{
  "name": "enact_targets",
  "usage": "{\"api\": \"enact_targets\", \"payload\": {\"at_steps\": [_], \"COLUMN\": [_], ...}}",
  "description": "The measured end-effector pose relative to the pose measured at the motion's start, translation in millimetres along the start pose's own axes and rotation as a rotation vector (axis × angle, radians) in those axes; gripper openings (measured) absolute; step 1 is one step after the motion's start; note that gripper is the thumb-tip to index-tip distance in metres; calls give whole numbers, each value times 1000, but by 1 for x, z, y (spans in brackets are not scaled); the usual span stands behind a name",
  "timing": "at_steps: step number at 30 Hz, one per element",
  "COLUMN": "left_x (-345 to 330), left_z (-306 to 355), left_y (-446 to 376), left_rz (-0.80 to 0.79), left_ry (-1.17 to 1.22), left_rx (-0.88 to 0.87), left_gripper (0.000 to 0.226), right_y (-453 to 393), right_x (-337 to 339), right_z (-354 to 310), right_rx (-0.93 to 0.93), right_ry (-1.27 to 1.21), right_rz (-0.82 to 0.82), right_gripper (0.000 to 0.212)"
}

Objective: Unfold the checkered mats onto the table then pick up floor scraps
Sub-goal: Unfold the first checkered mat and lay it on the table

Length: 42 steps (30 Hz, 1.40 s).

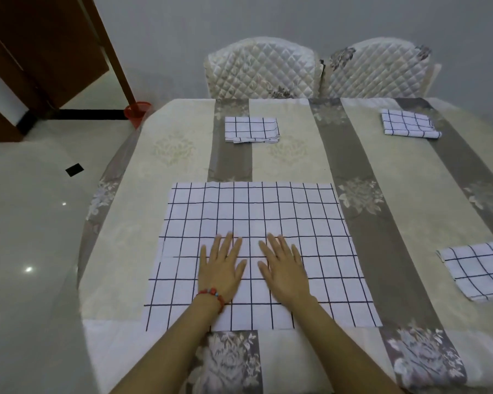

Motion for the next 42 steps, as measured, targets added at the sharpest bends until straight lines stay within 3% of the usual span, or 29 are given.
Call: {"api": "enact_targets", "payload": {"at_steps": [8,11,14,16,21,23,25,28,33,37,40,42], "left_x": [1,7,11,21,63,67,58,24,10,9,10,11], "left_z": [-2,28,44,26,-58,-62,-36,8,-4,-2,-3,-4], "left_y": [6,-9,-34,-55,-86,-83,-75,-54,-44,-45,-43,-43], "left_rz": [49,79,-61,-88,0,72,133,10,39,45,42,52], "left_ry": [11,-20,-93,-180,4,55,-10,-110,-76,-92,-96,-89], "left_rx": [67,-107,-279,-291,210,282,116,-193,-66,-58,-67,-63], "left_gripper": [61,55,51,52,58,62,60,56,58,59,59,59], "right_y": [11,1,-3,-3,-3,-3,-2,-3,-2,-27,-61,-77], "right_x": [1,4,-1,-4,-5,-5,-6,-4,-1,17,25,30], "right_z": [15,7,7,10,10,9,10,7,6,-19,-17,19], "right_rx": [-250,-160,-119,-119,-115,-116,-122,-117,-130,-23,195,62], "right_ry": [-102,-51,-6,0,12,4,0,8,-11,26,37,33], "right_rz": [107,111,67,74,55,56,58,73,49,201,-9,-3], "right_gripper": [52,51,51,51,52,52,53,53,52,42,46,50]}}
Point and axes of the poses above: each hand's wrist, its own y-axis away from the middle knuckle, its own x-axis out of the back of the hand, z = x × y, the point moved 1 cm from there along -y, towards the middle knuckle, and after that the axes turned 13 degrees about -z, right-handed, at the moved point
